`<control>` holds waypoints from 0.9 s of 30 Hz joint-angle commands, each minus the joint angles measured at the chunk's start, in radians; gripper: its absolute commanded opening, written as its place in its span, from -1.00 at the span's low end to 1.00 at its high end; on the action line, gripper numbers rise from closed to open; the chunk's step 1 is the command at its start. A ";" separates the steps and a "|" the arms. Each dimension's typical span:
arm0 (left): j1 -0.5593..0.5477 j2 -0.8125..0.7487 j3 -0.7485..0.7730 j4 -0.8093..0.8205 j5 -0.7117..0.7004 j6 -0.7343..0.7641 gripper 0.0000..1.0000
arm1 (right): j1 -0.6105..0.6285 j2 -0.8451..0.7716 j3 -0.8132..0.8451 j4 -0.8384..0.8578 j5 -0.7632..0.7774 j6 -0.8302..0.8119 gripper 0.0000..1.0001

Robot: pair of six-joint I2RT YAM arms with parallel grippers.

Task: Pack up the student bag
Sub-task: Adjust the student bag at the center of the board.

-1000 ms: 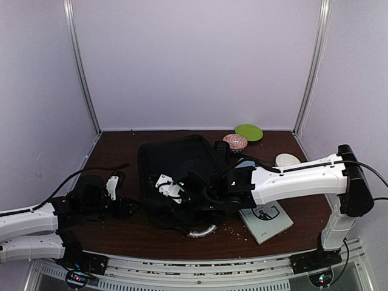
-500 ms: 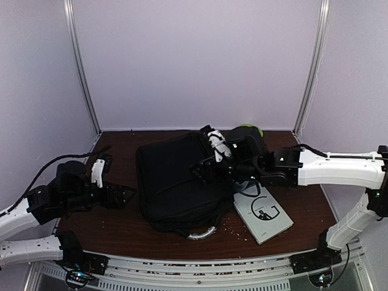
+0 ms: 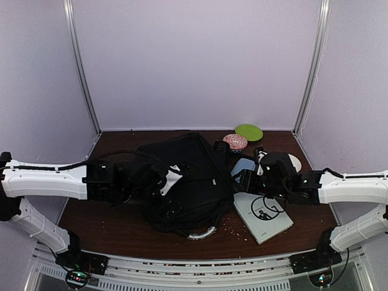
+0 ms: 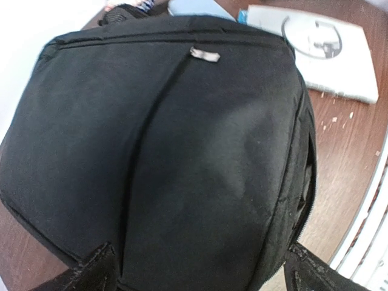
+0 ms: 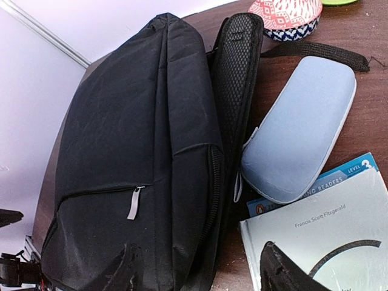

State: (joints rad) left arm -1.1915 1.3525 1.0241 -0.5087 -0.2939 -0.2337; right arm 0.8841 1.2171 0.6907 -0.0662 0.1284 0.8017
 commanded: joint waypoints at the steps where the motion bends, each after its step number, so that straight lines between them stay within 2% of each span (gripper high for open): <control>1: -0.014 0.089 0.060 -0.042 0.030 0.131 0.96 | -0.020 -0.018 -0.046 0.095 -0.040 0.099 0.31; 9: -0.029 0.212 0.110 -0.029 0.054 0.166 0.95 | -0.036 0.035 -0.066 0.217 -0.160 0.175 0.33; 12: -0.033 0.241 0.113 -0.007 0.042 0.158 0.84 | -0.039 0.057 -0.062 0.240 -0.176 0.202 0.33; 14: -0.033 0.265 0.122 -0.007 0.008 0.148 0.57 | -0.040 0.079 -0.052 0.244 -0.185 0.222 0.33; 16: -0.033 0.277 0.131 -0.010 -0.040 0.126 0.19 | -0.041 0.098 -0.039 0.244 -0.189 0.237 0.31; 23: -0.033 0.210 0.088 0.040 -0.090 0.077 -0.95 | -0.053 0.156 -0.008 0.209 -0.202 0.278 0.30; 27: -0.033 0.170 0.066 0.053 -0.116 0.050 -1.00 | -0.060 0.237 0.054 0.214 -0.274 0.278 0.25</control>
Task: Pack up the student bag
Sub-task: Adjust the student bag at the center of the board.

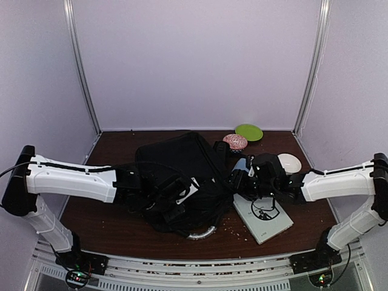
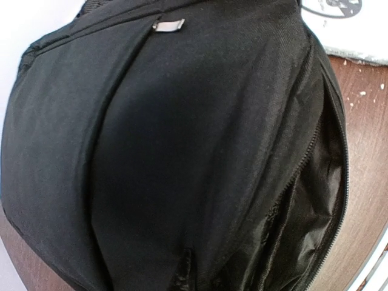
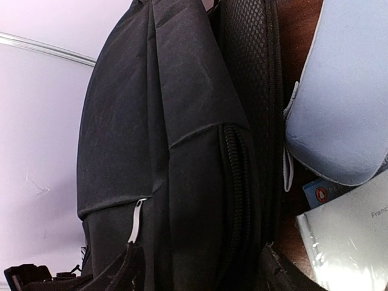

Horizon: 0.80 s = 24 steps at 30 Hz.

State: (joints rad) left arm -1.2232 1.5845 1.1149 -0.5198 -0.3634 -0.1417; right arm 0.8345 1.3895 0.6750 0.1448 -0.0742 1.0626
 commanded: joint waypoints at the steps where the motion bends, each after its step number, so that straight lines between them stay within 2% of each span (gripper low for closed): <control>1: -0.001 -0.076 -0.032 0.067 -0.066 -0.057 -1.00 | -0.010 0.089 0.092 0.018 -0.104 0.009 0.20; 7: -0.001 -0.218 -0.071 0.021 -0.251 -0.211 -1.00 | -0.005 0.201 0.309 -0.058 -0.244 -0.105 -0.41; 9: 0.000 -0.274 -0.080 -0.010 -0.302 -0.277 -1.00 | 0.002 0.225 0.401 -0.114 -0.267 -0.168 -0.50; 13: 0.001 -0.375 -0.084 -0.087 -0.424 -0.395 -1.00 | 0.033 0.304 0.624 -0.267 -0.309 -0.292 -0.55; 19: 0.006 -0.468 -0.041 -0.318 -0.600 -0.571 -1.00 | 0.084 0.463 0.926 -0.402 -0.348 -0.379 -0.52; 24: 0.068 -0.564 -0.085 -0.401 -0.614 -0.666 -1.00 | 0.118 0.624 1.150 -0.453 -0.383 -0.399 -0.44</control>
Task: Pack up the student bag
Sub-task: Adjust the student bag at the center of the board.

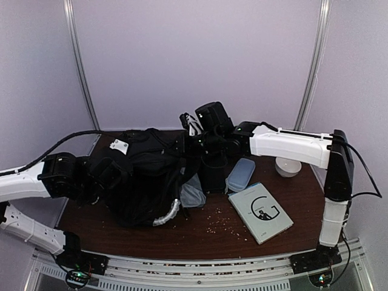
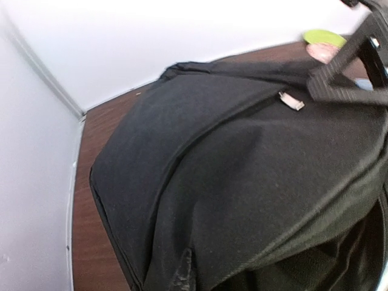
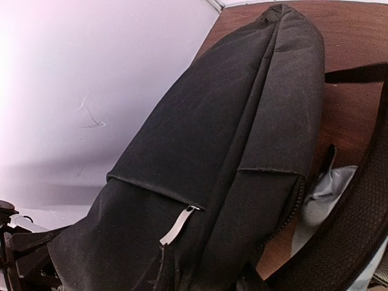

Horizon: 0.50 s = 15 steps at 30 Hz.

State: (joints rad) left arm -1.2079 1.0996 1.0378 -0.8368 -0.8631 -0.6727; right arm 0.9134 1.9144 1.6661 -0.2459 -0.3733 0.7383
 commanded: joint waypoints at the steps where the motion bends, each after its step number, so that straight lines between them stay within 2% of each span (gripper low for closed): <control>1: 0.075 -0.103 -0.021 -0.100 -0.108 -0.153 -1.00 | 0.043 0.132 0.213 -0.095 -0.085 -0.086 -0.38; 5: 0.200 -0.232 -0.095 -0.103 -0.044 -0.181 -1.00 | 0.046 0.177 0.307 -0.170 -0.050 -0.107 0.02; 9: 0.296 -0.331 -0.180 -0.009 0.018 -0.123 -1.00 | 0.037 0.098 0.285 -0.210 0.065 -0.166 0.16; 12: 0.325 -0.309 -0.191 0.028 0.050 -0.109 -1.00 | 0.030 -0.012 0.143 -0.184 0.188 -0.190 0.18; 15: 0.330 -0.234 -0.187 0.068 0.092 -0.100 -1.00 | 0.028 -0.155 -0.082 -0.090 0.312 -0.198 0.18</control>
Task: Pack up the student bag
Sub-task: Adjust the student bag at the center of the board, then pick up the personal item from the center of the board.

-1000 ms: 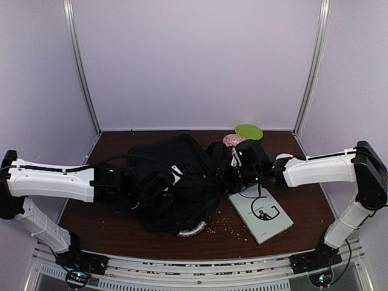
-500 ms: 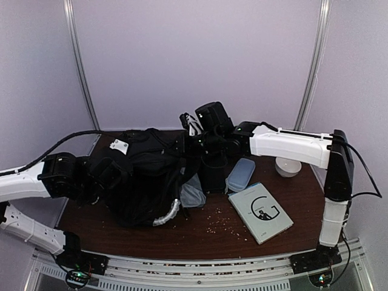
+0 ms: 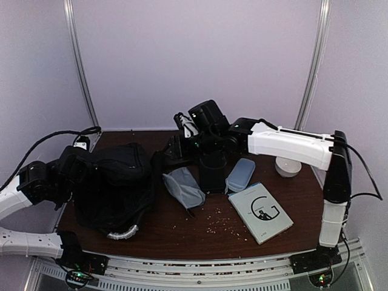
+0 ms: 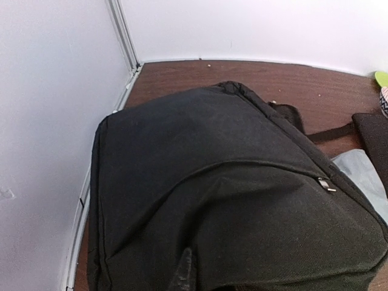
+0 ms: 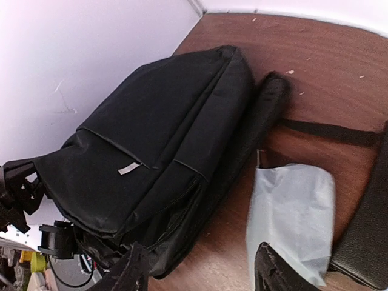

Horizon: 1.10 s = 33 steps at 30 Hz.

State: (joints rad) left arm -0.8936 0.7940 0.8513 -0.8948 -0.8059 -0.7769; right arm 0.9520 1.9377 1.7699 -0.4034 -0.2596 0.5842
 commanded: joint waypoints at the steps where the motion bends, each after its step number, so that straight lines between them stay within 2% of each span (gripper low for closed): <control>1: 0.017 0.110 0.001 0.145 0.047 0.009 -1.00 | -0.011 -0.222 -0.259 0.103 0.230 -0.046 0.18; 5: 0.039 0.200 0.006 0.243 0.116 0.036 -1.00 | -0.013 -0.335 -0.513 0.220 0.269 -0.028 0.17; 8: 0.081 0.257 0.006 0.326 0.208 0.038 -1.00 | -0.012 -0.350 -0.620 0.259 0.247 0.005 0.16; 14: 0.120 0.351 0.020 0.410 0.291 -0.012 -1.00 | -0.005 -0.369 -0.740 0.288 0.288 0.016 0.13; 20: 0.120 0.312 -0.082 0.436 0.295 -0.071 -1.00 | -0.021 -0.441 -0.848 0.291 0.427 0.056 0.15; 28: 0.120 0.260 -0.202 0.467 0.333 -0.086 -1.00 | -0.118 -0.459 -0.845 0.230 0.552 0.174 0.17; 33: 0.119 0.234 -0.224 0.469 0.333 -0.067 -1.00 | -0.226 -0.497 -0.912 0.260 0.564 0.278 0.31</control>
State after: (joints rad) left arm -0.7834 1.0580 0.6460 -0.4656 -0.4706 -0.8330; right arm 0.7933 1.4872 0.9054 -0.1577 0.2375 0.7567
